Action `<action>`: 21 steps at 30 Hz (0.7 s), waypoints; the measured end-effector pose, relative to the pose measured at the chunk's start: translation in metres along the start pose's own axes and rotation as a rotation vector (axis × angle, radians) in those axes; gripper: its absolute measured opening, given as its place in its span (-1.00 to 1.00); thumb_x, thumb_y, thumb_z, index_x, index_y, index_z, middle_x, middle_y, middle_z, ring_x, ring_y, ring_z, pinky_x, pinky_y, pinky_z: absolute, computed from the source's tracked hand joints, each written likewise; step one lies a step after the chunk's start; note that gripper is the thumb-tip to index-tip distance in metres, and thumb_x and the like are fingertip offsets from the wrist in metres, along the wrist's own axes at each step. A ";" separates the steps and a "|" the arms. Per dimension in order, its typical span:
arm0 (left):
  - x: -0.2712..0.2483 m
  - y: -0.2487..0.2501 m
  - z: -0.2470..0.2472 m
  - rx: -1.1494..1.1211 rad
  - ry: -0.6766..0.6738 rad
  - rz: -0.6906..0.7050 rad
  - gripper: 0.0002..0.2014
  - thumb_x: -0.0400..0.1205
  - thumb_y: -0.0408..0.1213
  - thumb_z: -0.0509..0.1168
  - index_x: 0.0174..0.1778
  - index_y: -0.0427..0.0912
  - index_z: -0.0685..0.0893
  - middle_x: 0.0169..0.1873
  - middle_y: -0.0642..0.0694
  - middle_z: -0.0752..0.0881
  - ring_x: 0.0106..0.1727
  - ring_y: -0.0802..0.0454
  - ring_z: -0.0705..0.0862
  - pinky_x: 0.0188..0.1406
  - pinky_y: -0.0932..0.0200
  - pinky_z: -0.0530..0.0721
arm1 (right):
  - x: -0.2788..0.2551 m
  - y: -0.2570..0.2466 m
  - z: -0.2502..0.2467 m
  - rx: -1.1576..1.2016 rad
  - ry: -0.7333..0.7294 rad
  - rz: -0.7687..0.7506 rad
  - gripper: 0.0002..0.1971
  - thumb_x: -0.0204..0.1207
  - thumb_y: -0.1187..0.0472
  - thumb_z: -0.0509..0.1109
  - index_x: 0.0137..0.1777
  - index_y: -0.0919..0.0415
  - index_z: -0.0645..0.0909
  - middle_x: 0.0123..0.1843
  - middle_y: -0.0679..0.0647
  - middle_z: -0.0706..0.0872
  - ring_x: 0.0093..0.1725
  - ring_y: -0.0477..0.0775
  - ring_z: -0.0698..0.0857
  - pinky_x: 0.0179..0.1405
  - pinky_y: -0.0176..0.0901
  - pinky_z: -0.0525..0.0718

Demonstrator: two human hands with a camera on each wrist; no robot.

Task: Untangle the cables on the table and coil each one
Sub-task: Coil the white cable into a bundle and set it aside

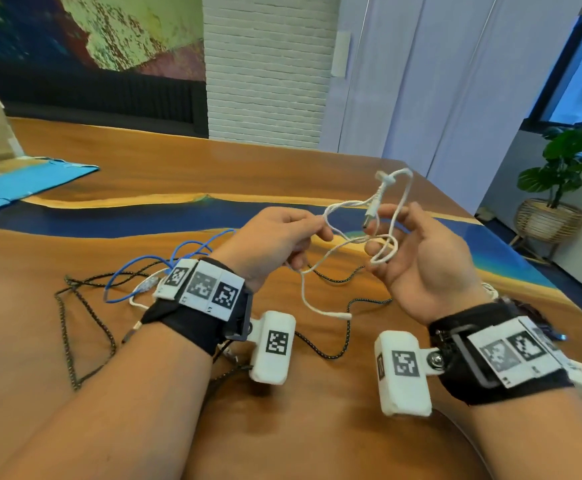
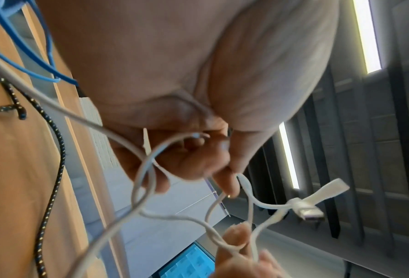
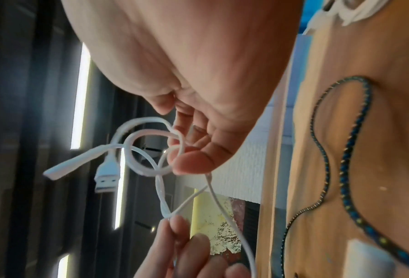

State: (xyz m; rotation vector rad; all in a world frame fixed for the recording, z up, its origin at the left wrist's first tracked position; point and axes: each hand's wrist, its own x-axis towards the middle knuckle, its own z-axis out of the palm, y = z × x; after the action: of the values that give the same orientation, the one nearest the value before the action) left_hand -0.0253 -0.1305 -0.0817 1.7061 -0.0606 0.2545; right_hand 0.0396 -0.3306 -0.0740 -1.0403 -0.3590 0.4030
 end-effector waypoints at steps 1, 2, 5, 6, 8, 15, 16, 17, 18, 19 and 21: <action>0.001 0.000 -0.001 -0.011 0.038 0.003 -0.66 0.82 -0.20 0.22 -0.18 -0.18 0.80 -0.50 -0.03 0.33 -0.50 0.00 0.37 -0.40 0.16 0.50 | -0.001 0.002 -0.005 0.013 0.021 0.025 -0.60 0.79 -0.07 0.11 0.21 0.22 0.63 -0.14 0.16 0.74 -0.41 0.03 0.57 -0.44 -0.13 0.53; 0.001 0.001 -0.002 -0.042 0.089 0.002 -0.66 0.83 -0.21 0.20 -0.19 -0.18 0.77 -0.51 -0.02 0.30 -0.51 0.02 0.33 -0.42 0.17 0.46 | -0.002 0.004 -0.010 0.011 0.041 0.038 -0.59 0.80 -0.09 0.11 0.24 0.20 0.64 -0.15 0.14 0.75 -0.46 0.00 0.56 -0.49 -0.16 0.48; 0.005 0.001 -0.009 -0.203 0.278 -0.017 -0.68 0.83 -0.25 0.17 -0.21 -0.19 0.68 -0.51 -0.02 0.35 -0.54 0.03 0.35 -0.43 0.13 0.46 | -0.002 0.005 -0.026 -0.061 0.094 -0.003 -0.71 0.81 0.08 0.18 0.25 0.21 0.66 -0.28 0.05 0.59 -0.58 -0.07 0.38 -0.61 -0.22 0.33; 0.006 0.001 -0.010 -0.271 0.339 -0.022 -0.67 0.83 -0.25 0.17 -0.23 -0.20 0.66 -0.50 -0.03 0.43 -0.52 0.02 0.43 -0.40 0.09 0.53 | -0.002 0.004 -0.031 -0.075 0.110 -0.022 -0.74 0.81 0.13 0.17 0.23 0.20 0.66 -0.32 0.03 0.50 -0.58 -0.08 0.31 -0.62 -0.23 0.30; 0.008 0.001 -0.010 -0.389 0.421 -0.024 -0.64 0.83 -0.24 0.17 -0.28 -0.20 0.63 -0.41 -0.09 0.61 -0.39 -0.05 0.64 -0.26 0.02 0.70 | -0.003 0.001 -0.039 -0.062 0.158 -0.040 -0.79 0.80 0.16 0.19 0.16 0.18 0.66 -0.39 -0.01 0.36 -0.56 -0.09 0.24 -0.62 -0.26 0.31; 0.005 0.005 -0.002 -0.510 0.410 -0.070 -0.64 0.87 -0.15 0.08 -0.25 -0.14 0.52 -0.38 -0.11 0.74 -0.29 -0.17 0.80 -0.25 0.01 0.76 | -0.005 0.001 -0.051 -0.199 0.312 -0.058 -0.82 0.70 0.21 0.40 0.16 0.29 0.74 -0.47 -0.04 0.29 -0.56 -0.09 0.23 -0.58 -0.23 0.40; 0.005 0.005 -0.003 -0.509 0.410 -0.083 -0.65 0.86 -0.13 0.11 -0.24 -0.12 0.51 -0.44 -0.08 0.66 -0.38 -0.12 0.73 -0.33 0.03 0.70 | -0.005 0.002 -0.050 -0.255 0.327 -0.059 -0.84 0.73 0.22 0.37 0.14 0.28 0.73 -0.48 -0.03 0.31 -0.56 -0.08 0.24 -0.56 -0.20 0.40; 0.005 0.004 -0.004 -0.508 0.406 -0.093 -0.67 0.85 -0.10 0.15 -0.24 -0.09 0.50 -0.48 -0.04 0.55 -0.46 -0.06 0.62 -0.36 0.05 0.62 | -0.004 0.004 -0.048 -0.293 0.346 -0.063 -0.86 0.75 0.22 0.34 0.09 0.26 0.70 -0.48 -0.03 0.31 -0.57 -0.08 0.25 -0.55 -0.18 0.41; 0.004 0.004 -0.005 -0.507 0.399 -0.101 -0.69 0.82 -0.06 0.21 -0.24 -0.07 0.49 -0.51 -0.01 0.44 -0.51 0.00 0.49 -0.38 0.07 0.54 | -0.004 0.004 -0.048 -0.310 0.375 -0.069 -0.86 0.77 0.22 0.30 0.04 0.22 0.66 -0.47 -0.02 0.32 -0.57 -0.07 0.26 -0.55 -0.18 0.43; 0.003 0.004 -0.007 -0.498 0.390 -0.104 -0.71 0.78 -0.04 0.29 -0.21 -0.06 0.50 -0.52 0.01 0.32 -0.53 0.04 0.35 -0.39 0.09 0.47 | -0.004 0.003 -0.048 -0.299 0.412 -0.074 -0.85 0.80 0.22 0.26 0.01 0.20 0.61 -0.45 -0.01 0.33 -0.57 -0.07 0.27 -0.56 -0.20 0.46; 0.002 0.004 -0.011 -0.456 0.373 -0.104 -0.75 0.70 -0.04 0.42 -0.17 -0.02 0.51 -0.53 0.06 0.22 -0.55 0.08 0.19 -0.45 0.15 0.36 | -0.003 -0.002 -0.054 -0.194 0.474 -0.081 -0.86 0.82 0.23 0.21 0.04 0.18 0.56 -0.45 -0.02 0.36 -0.56 -0.07 0.33 -0.61 -0.26 0.52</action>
State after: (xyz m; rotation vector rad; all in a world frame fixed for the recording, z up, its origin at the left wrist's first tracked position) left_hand -0.0257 -0.1203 -0.0759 1.1852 0.2303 0.4408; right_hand 0.0629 -0.3738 -0.0973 -1.2677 -0.0138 0.0411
